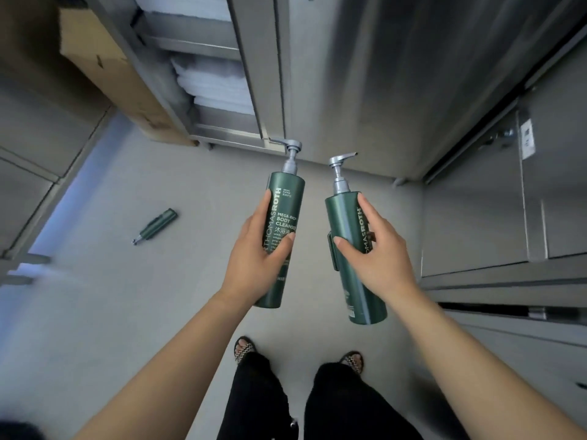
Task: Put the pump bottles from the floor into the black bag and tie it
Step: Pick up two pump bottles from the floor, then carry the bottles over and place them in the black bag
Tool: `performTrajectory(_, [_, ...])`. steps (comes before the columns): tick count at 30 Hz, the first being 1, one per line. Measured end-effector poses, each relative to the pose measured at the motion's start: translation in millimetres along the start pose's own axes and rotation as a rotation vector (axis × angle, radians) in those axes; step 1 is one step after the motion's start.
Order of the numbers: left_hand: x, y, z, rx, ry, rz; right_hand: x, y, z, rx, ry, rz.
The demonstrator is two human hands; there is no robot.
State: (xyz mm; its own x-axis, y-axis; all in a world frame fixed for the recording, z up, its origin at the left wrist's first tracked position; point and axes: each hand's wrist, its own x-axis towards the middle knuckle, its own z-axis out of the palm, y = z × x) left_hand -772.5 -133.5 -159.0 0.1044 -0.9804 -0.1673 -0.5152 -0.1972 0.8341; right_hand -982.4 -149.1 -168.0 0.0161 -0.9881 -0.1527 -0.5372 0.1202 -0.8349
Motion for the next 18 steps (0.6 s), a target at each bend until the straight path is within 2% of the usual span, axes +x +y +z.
performTrajectory(7, [-16, 11, -45, -0.191, 0.190, -0.089, 14, -69, 18, 0.014, -0.177, -0.090])
performTrajectory(18, [48, -19, -174, -0.354, 0.267, -0.101, 86, -167, 101, 0.010, -0.236, -0.168])
